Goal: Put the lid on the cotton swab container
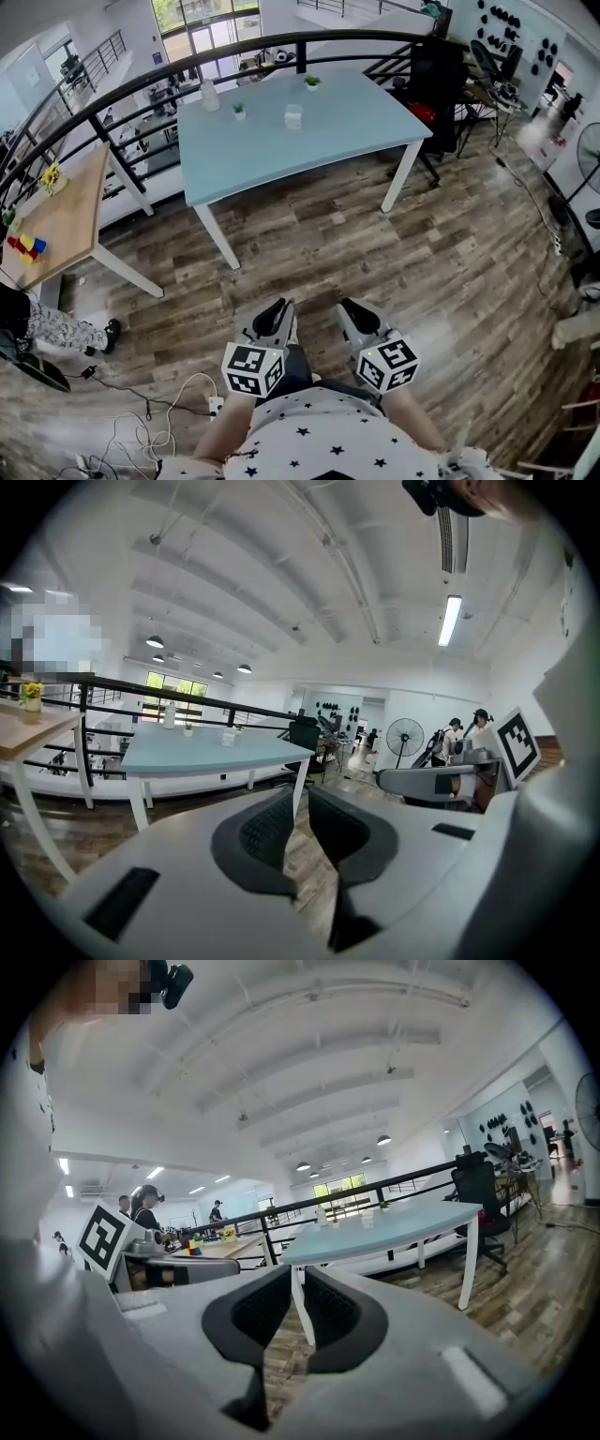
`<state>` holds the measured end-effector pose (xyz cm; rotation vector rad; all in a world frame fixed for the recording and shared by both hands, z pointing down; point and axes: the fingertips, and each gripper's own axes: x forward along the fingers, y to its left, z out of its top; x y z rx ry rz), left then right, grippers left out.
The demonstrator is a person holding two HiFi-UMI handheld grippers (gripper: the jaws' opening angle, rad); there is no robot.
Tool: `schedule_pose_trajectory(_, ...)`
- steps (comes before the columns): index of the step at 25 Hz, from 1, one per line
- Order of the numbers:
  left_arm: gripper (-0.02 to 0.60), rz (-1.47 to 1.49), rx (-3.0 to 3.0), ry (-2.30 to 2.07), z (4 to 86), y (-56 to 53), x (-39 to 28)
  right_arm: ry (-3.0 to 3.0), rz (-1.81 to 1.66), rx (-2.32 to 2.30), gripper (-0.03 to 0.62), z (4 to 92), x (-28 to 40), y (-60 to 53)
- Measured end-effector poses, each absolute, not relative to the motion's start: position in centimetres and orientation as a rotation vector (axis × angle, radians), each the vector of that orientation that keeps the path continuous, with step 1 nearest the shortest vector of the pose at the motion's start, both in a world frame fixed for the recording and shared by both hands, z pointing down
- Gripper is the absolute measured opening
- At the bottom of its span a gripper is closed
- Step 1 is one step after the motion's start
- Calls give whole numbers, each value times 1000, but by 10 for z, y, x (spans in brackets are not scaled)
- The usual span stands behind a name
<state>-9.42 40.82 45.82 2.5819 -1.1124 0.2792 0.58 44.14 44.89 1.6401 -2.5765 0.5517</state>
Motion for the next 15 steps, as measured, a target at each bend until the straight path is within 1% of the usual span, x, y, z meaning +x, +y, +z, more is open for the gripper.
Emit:
schedule_pose_trajectory(3, 64, 286, 2591, -1114, 458, 399, -93, -2568, 556, 1641, 39, 450, 9, 433)
schedule_pose_trajectory(15, 169, 283, 2591, -1113, 467, 331, -86, -2536, 561, 1612, 146, 464, 14, 361)
